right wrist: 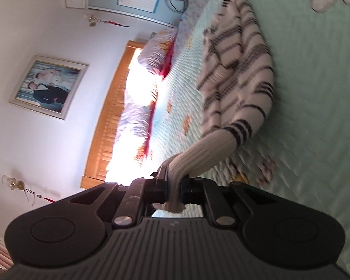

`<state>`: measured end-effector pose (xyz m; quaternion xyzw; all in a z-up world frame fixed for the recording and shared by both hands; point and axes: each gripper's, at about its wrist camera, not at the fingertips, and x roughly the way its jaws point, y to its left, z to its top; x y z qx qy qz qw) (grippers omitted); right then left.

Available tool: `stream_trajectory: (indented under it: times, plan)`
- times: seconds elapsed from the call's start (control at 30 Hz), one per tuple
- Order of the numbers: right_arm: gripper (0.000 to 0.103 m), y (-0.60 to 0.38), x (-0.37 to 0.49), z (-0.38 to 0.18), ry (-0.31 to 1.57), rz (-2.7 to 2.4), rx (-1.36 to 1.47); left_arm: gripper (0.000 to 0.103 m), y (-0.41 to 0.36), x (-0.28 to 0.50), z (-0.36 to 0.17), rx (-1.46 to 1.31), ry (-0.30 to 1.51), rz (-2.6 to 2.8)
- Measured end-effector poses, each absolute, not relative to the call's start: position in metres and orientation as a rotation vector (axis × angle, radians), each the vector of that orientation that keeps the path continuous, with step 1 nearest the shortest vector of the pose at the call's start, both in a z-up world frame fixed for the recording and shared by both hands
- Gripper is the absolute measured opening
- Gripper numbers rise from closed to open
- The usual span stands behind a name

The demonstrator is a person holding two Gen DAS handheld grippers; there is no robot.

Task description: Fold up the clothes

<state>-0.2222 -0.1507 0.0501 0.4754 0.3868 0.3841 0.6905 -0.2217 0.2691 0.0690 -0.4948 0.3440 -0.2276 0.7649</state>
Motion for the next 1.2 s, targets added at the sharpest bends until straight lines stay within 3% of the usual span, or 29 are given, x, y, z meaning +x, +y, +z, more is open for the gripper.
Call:
stream_trajectory:
  times: [0.27, 0.4, 0.5, 0.6, 0.77, 1.07, 1.13, 1.2]
  plan:
    - [0.01, -0.142, -0.073, 0.118, 0.685, 0.982, 1.074, 0.014, 0.277, -0.089, 0.141, -1.113, 0.579, -0.577]
    - [0.01, -0.141, 0.03, 0.116, 0.651, 1.028, 1.107, 0.014, 0.277, 0.01, 0.132, -1.122, 0.613, -0.483]
    - [0.01, -0.145, 0.108, 0.083, 0.688, 0.942, 1.166, 0.014, 0.275, 0.087, 0.117, -1.118, 0.655, -0.388]
    - [0.01, -0.14, 0.172, 0.012, 0.847, 0.8, 1.217, 0.015, 0.275, 0.145, 0.059, -1.094, 0.82, -0.241]
    - [0.01, -0.133, 0.191, -0.063, 0.973, 0.634, 1.271, 0.014, 0.272, 0.174, 0.003, -1.055, 0.925, -0.15]
    - [0.01, -0.138, 0.185, -0.012, 0.928, 0.692, 1.321, 0.015, 0.278, 0.17, 0.041, -1.131, 0.901, -0.216]
    - [0.01, -0.136, 0.195, -0.016, 0.958, 0.655, 1.309, 0.016, 0.275, 0.178, 0.027, -1.112, 0.966, -0.158]
    - [0.021, -0.133, 0.203, -0.035, 1.018, 0.589, 1.316, 0.021, 0.275, 0.188, 0.009, -1.119, 1.042, -0.132]
